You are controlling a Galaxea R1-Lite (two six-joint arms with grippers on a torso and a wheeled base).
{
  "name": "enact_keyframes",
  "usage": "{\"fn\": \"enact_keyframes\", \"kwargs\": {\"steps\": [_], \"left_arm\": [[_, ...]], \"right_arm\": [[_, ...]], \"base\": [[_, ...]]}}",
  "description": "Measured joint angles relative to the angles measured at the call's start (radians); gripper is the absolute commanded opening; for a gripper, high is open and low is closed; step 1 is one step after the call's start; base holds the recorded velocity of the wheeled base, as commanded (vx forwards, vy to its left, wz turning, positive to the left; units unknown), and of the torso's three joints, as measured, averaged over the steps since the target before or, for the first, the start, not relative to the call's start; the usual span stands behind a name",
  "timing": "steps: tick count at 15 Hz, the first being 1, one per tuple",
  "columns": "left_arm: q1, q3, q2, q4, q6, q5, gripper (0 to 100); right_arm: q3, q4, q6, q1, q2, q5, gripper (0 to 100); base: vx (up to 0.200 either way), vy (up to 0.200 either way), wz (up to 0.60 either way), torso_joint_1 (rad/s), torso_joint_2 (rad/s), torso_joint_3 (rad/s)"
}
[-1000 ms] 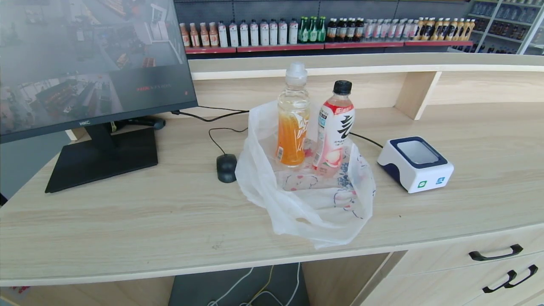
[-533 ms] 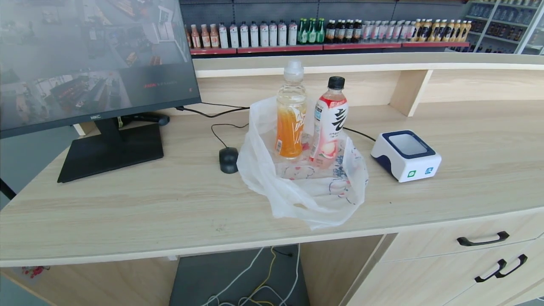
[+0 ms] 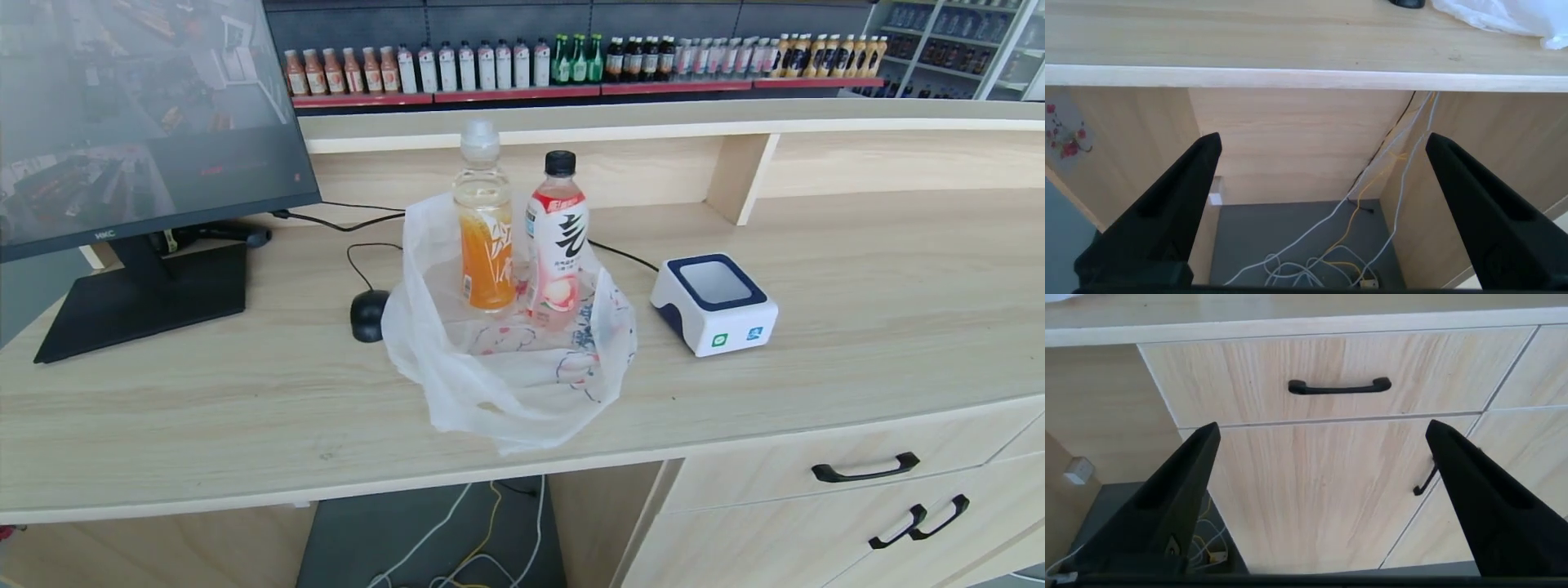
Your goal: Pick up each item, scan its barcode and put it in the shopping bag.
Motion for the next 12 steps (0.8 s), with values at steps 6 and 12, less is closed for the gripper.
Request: {"fn": "enact_keyframes", "kwargs": {"steps": [6, 12], "left_arm": [[0.000, 0.000, 0.000, 0.000, -0.001, 0.001, 100], [0.000, 0.000, 0.000, 0.000, -0.002, 0.001, 100]], "right_arm": [[0.000, -0.001, -0.007, 0.000, 0.000, 0.001, 100], [0.000, -0.001, 0.004, -0.001, 0.000, 0.002, 100]], "base": [[0.000, -0.200, 0.30, 0.002, 0.00, 0.004], [0.000, -0.200, 0.00, 0.006, 0.00, 0.001]]}}
